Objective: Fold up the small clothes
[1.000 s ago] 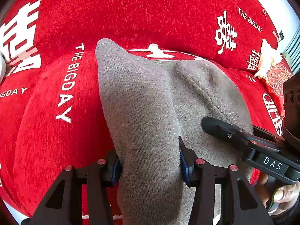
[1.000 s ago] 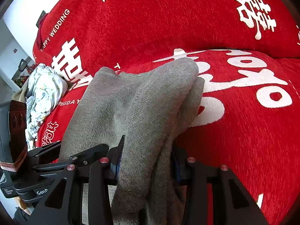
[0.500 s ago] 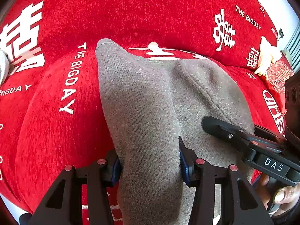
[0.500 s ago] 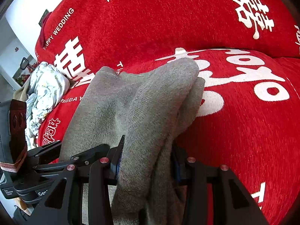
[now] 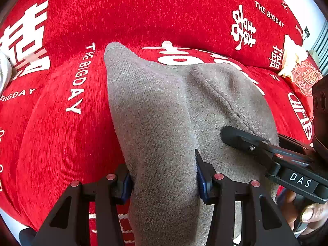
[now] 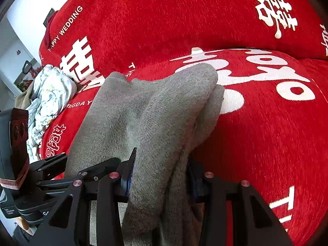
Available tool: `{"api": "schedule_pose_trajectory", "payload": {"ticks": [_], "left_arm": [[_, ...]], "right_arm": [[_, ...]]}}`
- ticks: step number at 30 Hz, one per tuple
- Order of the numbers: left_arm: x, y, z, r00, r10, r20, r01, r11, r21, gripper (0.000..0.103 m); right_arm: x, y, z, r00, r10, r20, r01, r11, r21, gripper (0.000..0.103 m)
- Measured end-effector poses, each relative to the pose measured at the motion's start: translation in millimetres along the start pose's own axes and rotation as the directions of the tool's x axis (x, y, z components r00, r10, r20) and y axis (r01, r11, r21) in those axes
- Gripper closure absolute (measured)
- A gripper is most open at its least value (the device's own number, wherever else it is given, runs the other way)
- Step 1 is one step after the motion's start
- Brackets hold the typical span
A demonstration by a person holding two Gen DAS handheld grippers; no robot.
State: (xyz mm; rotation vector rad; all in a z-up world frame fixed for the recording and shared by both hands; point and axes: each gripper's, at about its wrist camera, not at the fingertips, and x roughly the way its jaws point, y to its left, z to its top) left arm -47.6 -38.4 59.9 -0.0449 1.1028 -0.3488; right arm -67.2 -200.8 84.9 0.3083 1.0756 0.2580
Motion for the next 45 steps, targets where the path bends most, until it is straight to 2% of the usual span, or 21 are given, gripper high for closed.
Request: {"api": "schedule_pose_trajectory", "payload": {"ticks": [19, 29, 32, 34, 35, 38, 40, 43, 45], "left_arm": [[-6.2, -2.4, -12.7, 1.0, 0.004, 0.025, -0.004, 1.0, 0.015, 0.052], [-5.2, 4.1, -23.9, 0.999, -0.025, 0.047, 0.024, 1.0, 0.011, 0.051], [-4.6, 6.4, -26.8, 0.998, -0.027, 0.053, 0.026, 1.0, 0.013, 0.044], [-4.2, 9.2, -29.4, 0.998, -0.008, 0.067, 0.007, 1.0, 0.018, 0.03], [-4.3, 10.7, -30.1, 0.997, 0.002, 0.072, -0.003, 1.0, 0.015, 0.027], [-10.6, 15.1, -30.3, 0.997, 0.01, 0.077, -0.011, 1.0, 0.006, 0.026], [-19.1, 16.0, -28.7, 0.994, 0.037, 0.099, -0.038, 0.999, 0.004, 0.026], [-31.7, 18.0, -20.2, 0.984, 0.097, 0.151, -0.097, 0.995, -0.007, 0.026], [-33.0, 22.0, -11.4, 0.98, 0.123, 0.159, -0.12, 0.992, -0.027, 0.026]], "right_arm": [[-6.9, 5.1, -16.6, 1.0, -0.007, 0.017, 0.008, 1.0, -0.024, 0.059], [-4.0, -0.5, -23.1, 1.0, 0.009, 0.02, -0.008, 1.0, -0.029, 0.059], [-1.3, -7.9, -25.1, 1.0, 0.02, 0.017, -0.02, 1.0, -0.024, 0.056], [2.7, -18.6, -27.3, 0.999, 0.033, 0.012, -0.033, 0.999, 0.004, 0.05], [3.4, -21.8, -28.2, 0.999, 0.04, 0.011, -0.04, 0.999, 0.015, 0.046], [-4.4, -31.3, -30.4, 0.998, 0.044, 0.038, -0.046, 0.998, 0.041, 0.039], [-19.4, -31.9, -28.9, 0.997, 0.02, 0.079, -0.023, 0.999, 0.037, 0.039], [-43.9, -24.0, -20.9, 0.986, -0.013, 0.167, 0.015, 1.0, -0.006, 0.039], [-52.2, -16.6, -14.1, 0.98, 0.007, 0.197, 0.001, 0.999, -0.04, 0.039]]}}
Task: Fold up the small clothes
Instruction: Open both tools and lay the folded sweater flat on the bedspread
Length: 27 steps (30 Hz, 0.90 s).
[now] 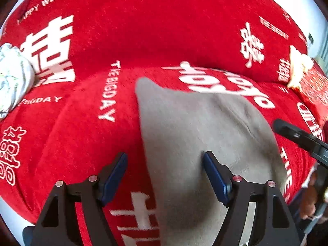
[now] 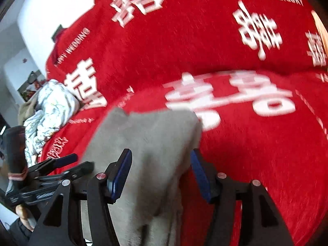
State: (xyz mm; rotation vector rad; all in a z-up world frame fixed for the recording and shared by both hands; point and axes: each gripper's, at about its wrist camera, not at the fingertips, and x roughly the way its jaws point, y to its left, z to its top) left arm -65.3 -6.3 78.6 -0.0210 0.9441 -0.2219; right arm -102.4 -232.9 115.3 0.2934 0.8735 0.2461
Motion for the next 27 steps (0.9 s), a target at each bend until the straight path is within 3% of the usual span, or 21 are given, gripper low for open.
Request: {"api": "schedule_pose_trajectory", "payload": {"ticks": [4, 6, 8, 10, 12, 16, 18, 22, 25, 27], "left_arm": [[18.5, 2.1, 17.7, 0.997, 0.07, -0.038, -0.071, 0.998, -0.003, 0.026], [32.2, 1.0, 23.6, 0.993, 0.092, -0.077, -0.092, 0.996, 0.002, 0.026], [41.9, -0.8, 26.3, 0.99, 0.107, -0.093, -0.106, 0.994, 0.019, 0.025], [52.8, -3.6, 28.7, 0.984, 0.148, -0.099, -0.144, 0.989, 0.044, 0.007], [55.5, -0.9, 29.2, 0.982, 0.156, -0.101, -0.153, 0.987, 0.043, 0.005], [31.1, -0.4, 23.2, 0.987, 0.148, -0.065, -0.147, 0.989, 0.03, 0.005], [10.0, -4.7, 12.8, 0.99, 0.14, -0.018, -0.139, 0.989, 0.059, 0.005], [-26.2, -16.1, -21.8, 0.995, 0.095, 0.042, -0.1, 0.986, 0.133, 0.005], [-29.4, -22.1, -47.9, 0.986, 0.152, 0.062, -0.161, 0.966, 0.203, 0.005], [-20.7, -18.2, -60.5, 0.985, 0.172, 0.029, -0.174, 0.962, 0.212, 0.005]], "right_arm": [[13.9, 18.5, 12.3, 0.998, 0.056, -0.026, -0.058, 0.996, -0.066, 0.039], [36.1, 22.7, 13.6, 0.99, 0.101, -0.096, -0.108, 0.992, -0.065, 0.039], [58.6, 18.0, 14.2, 0.988, 0.057, -0.146, -0.064, 0.997, -0.047, 0.04], [78.4, 3.1, 15.7, 0.984, -0.004, -0.176, 0.001, 1.0, -0.019, 0.041], [80.4, -3.1, 17.3, 0.984, -0.025, -0.177, 0.024, 1.0, -0.007, 0.041], [51.2, 9.4, 11.7, 0.988, -0.036, -0.147, 0.025, 0.997, -0.079, 0.04], [18.9, 26.1, -2.9, 0.991, 0.052, -0.124, -0.07, 0.986, -0.15, 0.04], [-19.4, 50.8, -38.9, 0.981, 0.146, -0.128, -0.176, 0.946, -0.272, 0.038], [-19.2, 52.4, -64.9, 0.973, 0.144, -0.183, -0.193, 0.937, -0.29, 0.038], [-10.4, 43.6, -80.0, 0.972, 0.086, -0.219, -0.148, 0.946, -0.29, 0.039]]}}
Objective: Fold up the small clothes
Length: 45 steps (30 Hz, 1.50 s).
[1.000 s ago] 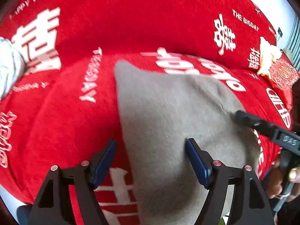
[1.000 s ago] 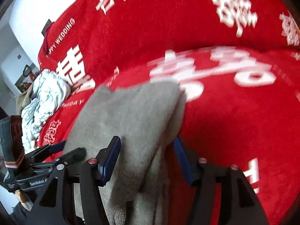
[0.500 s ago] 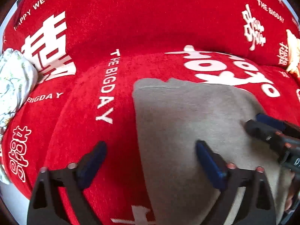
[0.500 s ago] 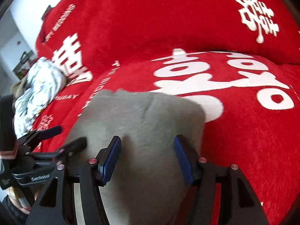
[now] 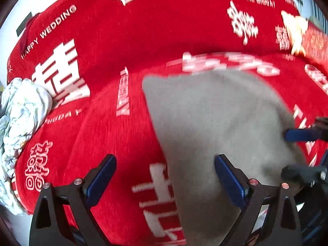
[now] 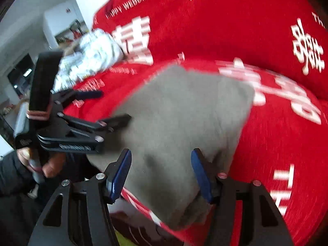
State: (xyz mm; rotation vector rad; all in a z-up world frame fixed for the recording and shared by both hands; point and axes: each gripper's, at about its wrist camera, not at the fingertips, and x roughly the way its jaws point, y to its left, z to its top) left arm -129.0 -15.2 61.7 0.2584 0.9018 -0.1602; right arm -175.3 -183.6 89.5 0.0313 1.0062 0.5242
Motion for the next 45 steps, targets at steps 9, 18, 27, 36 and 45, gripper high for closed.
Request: {"api": "schedule_pose_trajectory", "payload": {"ticks": [9, 18, 27, 36, 45], "left_arm": [[-16.3, -1.1, -11.0, 1.0, -0.005, 0.02, 0.007, 0.998, -0.064, 0.005], [-28.9, -1.5, -16.5, 0.999, -0.039, -0.001, 0.038, 0.99, -0.136, 0.005], [-45.7, 6.5, -30.9, 0.999, 0.0, 0.049, 0.01, 0.977, -0.212, 0.005], [-59.1, 6.9, -33.2, 0.996, 0.01, 0.093, 0.011, 0.975, -0.222, 0.005], [-62.0, 1.0, -32.5, 0.996, 0.009, 0.094, 0.01, 0.98, -0.199, 0.005]], "right_arm": [[-9.6, 3.1, -21.8, 0.964, -0.267, -0.002, 0.267, 0.964, 0.008, 0.024], [-25.9, 47.0, -11.8, 0.91, -0.406, 0.088, 0.407, 0.913, 0.005, 0.022], [-21.2, 55.0, -19.0, 0.917, -0.393, 0.069, 0.389, 0.919, 0.072, 0.022], [-29.7, 53.0, -19.9, 0.911, -0.403, 0.091, 0.392, 0.912, 0.118, 0.022], [-35.9, 50.4, -18.8, 0.91, -0.4, 0.108, 0.383, 0.912, 0.144, 0.022]]}}
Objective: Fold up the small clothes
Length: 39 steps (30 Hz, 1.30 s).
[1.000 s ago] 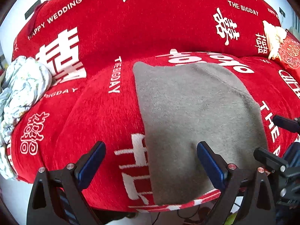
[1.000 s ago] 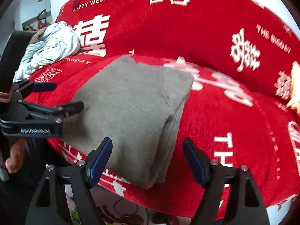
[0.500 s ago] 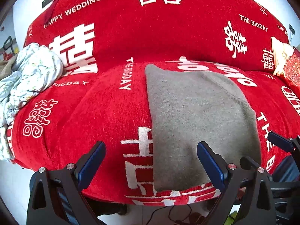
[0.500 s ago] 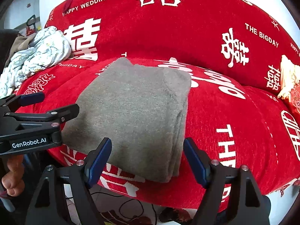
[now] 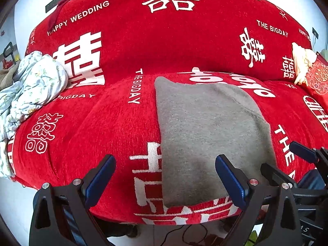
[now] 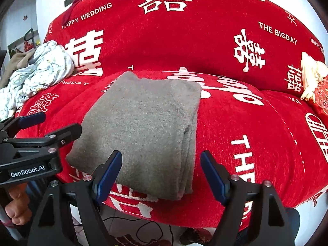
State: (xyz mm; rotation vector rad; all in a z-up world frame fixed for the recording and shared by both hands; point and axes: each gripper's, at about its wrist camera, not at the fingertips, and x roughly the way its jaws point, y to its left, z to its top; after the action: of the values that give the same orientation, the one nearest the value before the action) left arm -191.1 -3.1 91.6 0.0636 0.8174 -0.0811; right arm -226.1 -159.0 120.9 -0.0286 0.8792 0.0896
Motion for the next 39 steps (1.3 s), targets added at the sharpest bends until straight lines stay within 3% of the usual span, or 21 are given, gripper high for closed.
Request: {"api": "schedule_pose_trajectory", "payload": {"ticks": [39], "left_arm": [[-4.3, -3.6, -0.2, 1.0, 0.017, 0.017, -0.018, 1.0, 0.015, 0.005]], "right_arm": [[-1.3, -3.1, 1.2, 1.0, -0.009, 0.005, 0.009, 1.0, -0.003, 0.022]]}}
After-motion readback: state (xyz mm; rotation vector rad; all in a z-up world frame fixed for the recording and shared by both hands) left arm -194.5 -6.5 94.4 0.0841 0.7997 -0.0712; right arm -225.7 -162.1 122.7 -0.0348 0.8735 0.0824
